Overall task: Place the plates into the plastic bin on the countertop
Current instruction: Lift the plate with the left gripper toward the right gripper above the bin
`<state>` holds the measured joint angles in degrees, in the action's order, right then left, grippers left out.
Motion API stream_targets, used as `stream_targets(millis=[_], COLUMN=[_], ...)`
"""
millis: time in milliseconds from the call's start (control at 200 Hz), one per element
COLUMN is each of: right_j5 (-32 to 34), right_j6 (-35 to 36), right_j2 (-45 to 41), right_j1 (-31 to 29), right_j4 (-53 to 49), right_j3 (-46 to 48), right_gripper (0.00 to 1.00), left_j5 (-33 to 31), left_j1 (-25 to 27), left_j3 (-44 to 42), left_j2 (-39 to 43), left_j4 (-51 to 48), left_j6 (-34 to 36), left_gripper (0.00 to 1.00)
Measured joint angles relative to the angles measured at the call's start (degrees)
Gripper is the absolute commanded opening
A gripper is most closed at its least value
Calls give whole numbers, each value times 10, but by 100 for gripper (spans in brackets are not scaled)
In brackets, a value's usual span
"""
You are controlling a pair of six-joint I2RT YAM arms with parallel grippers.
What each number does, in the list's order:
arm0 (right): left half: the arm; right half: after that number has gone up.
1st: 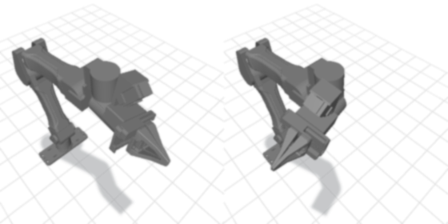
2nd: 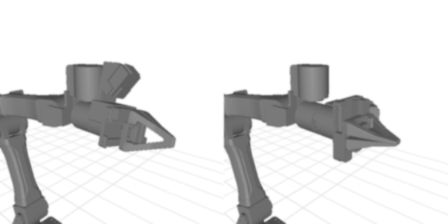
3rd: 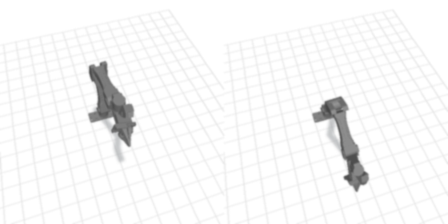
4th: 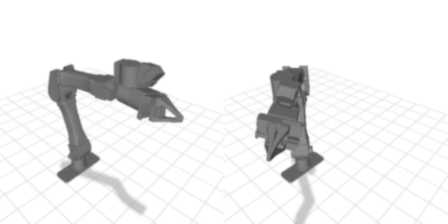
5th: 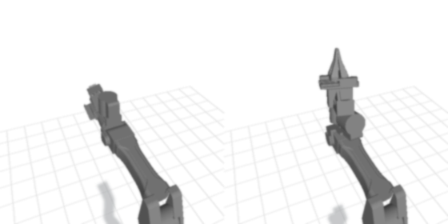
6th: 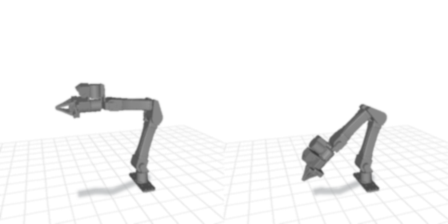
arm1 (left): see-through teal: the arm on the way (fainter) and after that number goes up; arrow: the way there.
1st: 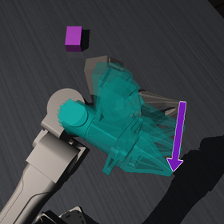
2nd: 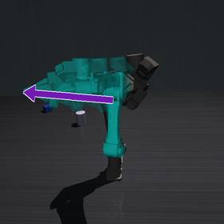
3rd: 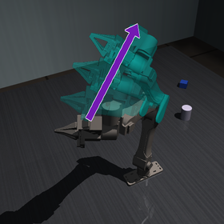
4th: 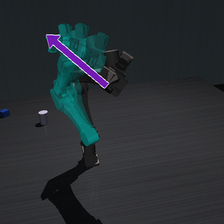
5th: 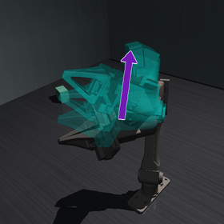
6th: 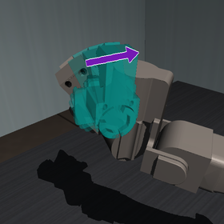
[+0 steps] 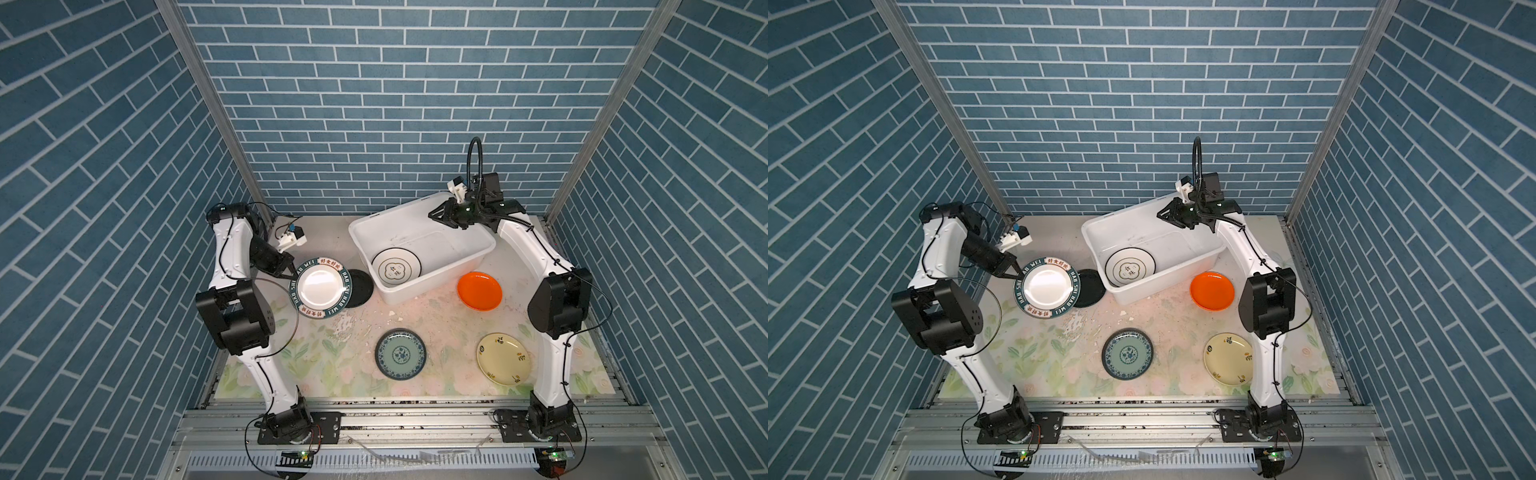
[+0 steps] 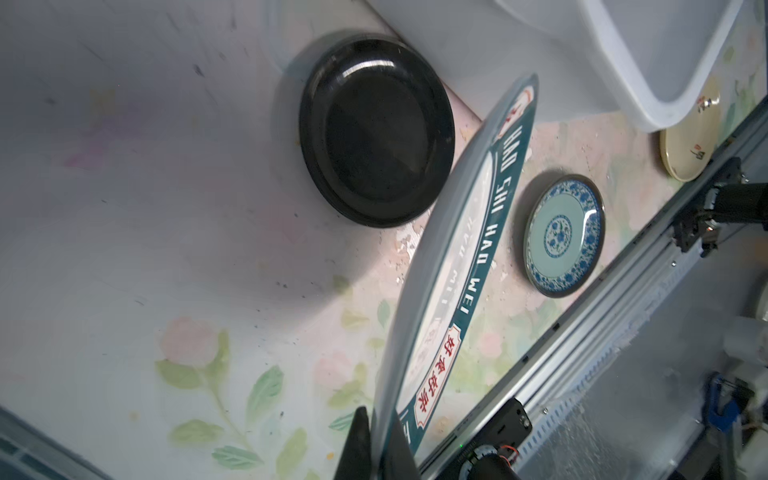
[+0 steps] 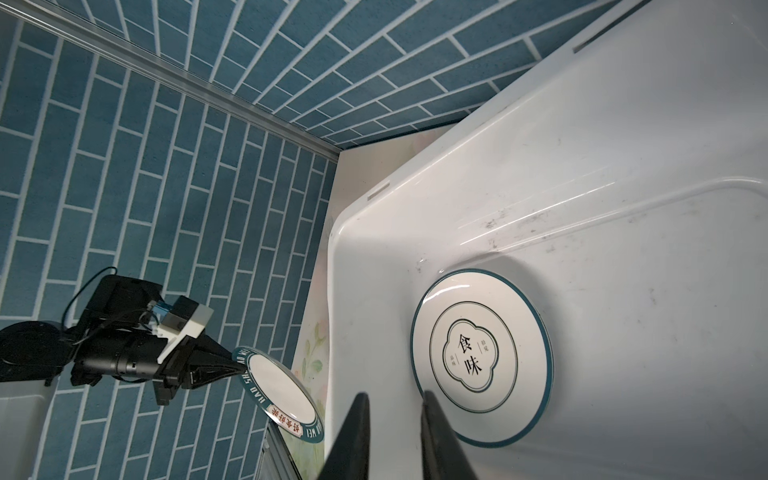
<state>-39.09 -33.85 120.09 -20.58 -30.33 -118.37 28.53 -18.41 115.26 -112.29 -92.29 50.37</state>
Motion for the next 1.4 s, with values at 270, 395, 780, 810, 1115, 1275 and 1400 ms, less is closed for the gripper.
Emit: stream_targets(millis=[270,395,780,810,1115,1275,1400], right_j5=[0,0,0,0,-1,-3,-14], right_j6=[0,0,0,0,0,0,-4], right_j2=[2,2,2,2,3,10,11], right_j1=[0,0,-2,-2,-9,-14,-19], right_j4=[-1,-1,-12,-12,-23,-36,-37], right_j3=[-2,-3,-20,-23,-60,-83,-88], right_gripper=[23,22,22,22,23,24,24], left_j5=[19,24,28,30,66,93,114], left_j1=[4,12,51,52,52,53,61], left_j3=[170,247,322,322,318,318,318], left_j2=[-53,-87,-108,-108,-96,-80,-75], left_j4=[2,2,2,2,63,111,133], left_j6=[-46,-72,-135,-140,-224,-272,-298], left_gripper=[0,0,0,0,0,0,0])
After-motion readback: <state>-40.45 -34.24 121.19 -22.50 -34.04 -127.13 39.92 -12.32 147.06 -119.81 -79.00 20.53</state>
